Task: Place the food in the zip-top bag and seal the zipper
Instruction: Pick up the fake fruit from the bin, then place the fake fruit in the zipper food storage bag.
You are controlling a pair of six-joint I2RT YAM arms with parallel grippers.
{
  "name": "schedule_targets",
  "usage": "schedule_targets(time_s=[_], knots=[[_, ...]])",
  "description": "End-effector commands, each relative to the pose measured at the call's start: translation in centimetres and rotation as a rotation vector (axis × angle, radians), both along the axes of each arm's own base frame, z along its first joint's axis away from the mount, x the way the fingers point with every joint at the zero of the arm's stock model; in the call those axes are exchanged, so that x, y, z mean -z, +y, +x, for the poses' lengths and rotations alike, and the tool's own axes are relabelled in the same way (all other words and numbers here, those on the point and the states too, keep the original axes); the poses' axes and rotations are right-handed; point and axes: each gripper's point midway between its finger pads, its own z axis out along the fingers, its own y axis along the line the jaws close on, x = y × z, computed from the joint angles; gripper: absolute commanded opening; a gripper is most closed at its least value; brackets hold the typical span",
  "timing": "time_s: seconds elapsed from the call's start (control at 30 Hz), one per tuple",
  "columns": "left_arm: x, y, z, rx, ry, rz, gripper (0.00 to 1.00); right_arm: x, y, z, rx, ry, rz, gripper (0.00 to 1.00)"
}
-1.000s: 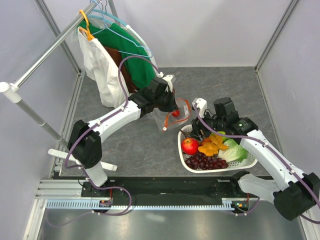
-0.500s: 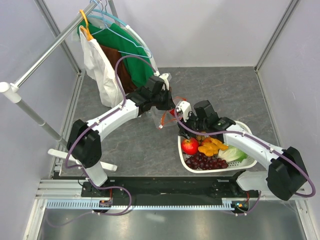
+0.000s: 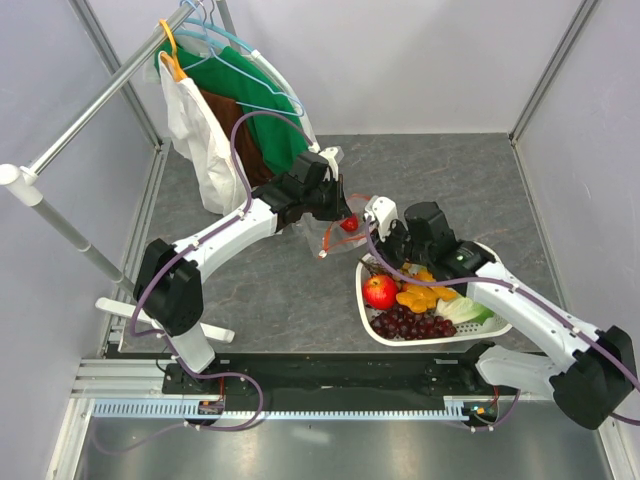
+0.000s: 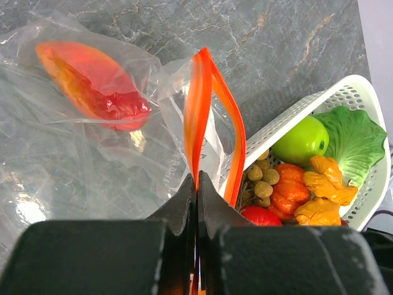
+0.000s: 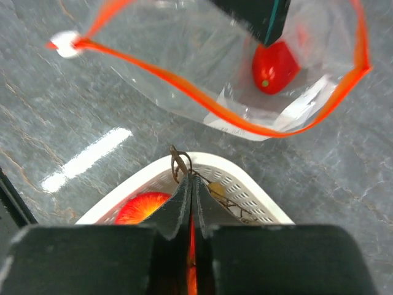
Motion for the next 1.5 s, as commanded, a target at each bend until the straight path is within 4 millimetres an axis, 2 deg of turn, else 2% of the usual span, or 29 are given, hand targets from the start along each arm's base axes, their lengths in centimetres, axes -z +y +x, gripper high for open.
schedule_targets(time_s=[0.0,0.1,0.4,0.53,0.63,0.67,0.73,0.77,0.83,0.93,1.03,1.07,1.17,1.33,1.47], knots=[[-2.5,0.0,0.1,-0.005,-0.033,-0.054,0.02,-3.0,0.7,0.0,-0.039,-0.044,0.033,0.38],[-2.5,-0.1,0.1,-0.003,-0.031,-0.055,0.02,-0.8,1.2,-0.3,-0.065,0.027,0.01,0.48],[-2.3,-0.2,0.1,-0.002,-0.021,-0.059,0.02,3.6,2.6,0.6,-0.075,0.079,-0.003,0.5],[-2.1,-0.2,0.0,0.0,-0.015,-0.059,0.02,4.1,2.7,1.4,-0.066,0.056,-0.021,0.46],[-1.7,-0.1,0.0,-0.004,-0.004,-0.057,0.02,4.0,2.7,1.3,-0.077,0.05,-0.02,0.37],[-1.7,-0.1,-0.1,0.0,-0.001,-0.058,0.02,4.0,2.7,1.2,-0.081,0.051,-0.02,0.27],[-1.6,-0.1,0.0,-0.001,0.003,-0.058,0.02,4.1,2.7,0.9,-0.089,0.058,-0.022,0.15],[-1.6,-0.1,0.0,-0.001,0.004,-0.061,0.02,4.0,2.5,0.8,-0.087,0.058,-0.022,0.03],[-1.6,-0.1,0.0,0.0,0.006,-0.061,0.02,3.4,2.4,0.6,-0.082,0.051,-0.016,0.0],[-1.8,0.0,-0.1,0.001,0.004,-0.064,0.02,1.1,1.9,0.5,-0.069,0.001,0.004,0.0],[-2.0,0.1,-0.1,0.0,-0.002,-0.064,0.02,-1.8,0.7,0.7,-0.015,-0.071,0.022,0.0],[-2.1,0.1,-0.1,-0.002,-0.003,-0.065,0.02,-3.4,0.1,1.1,0.02,-0.122,0.032,0.0],[-2.0,0.1,-0.2,0.004,0.001,-0.066,0.02,-6.0,-0.7,0.9,0.045,-0.195,0.064,0.0],[-1.9,-0.1,-0.3,0.003,0.012,-0.072,0.02,-9.0,-1.9,0.7,0.108,-0.247,0.099,0.0],[-2.1,-0.2,-0.5,0.013,0.018,-0.082,0.02,-12.7,-2.6,0.5,0.155,-0.303,0.171,0.0]])
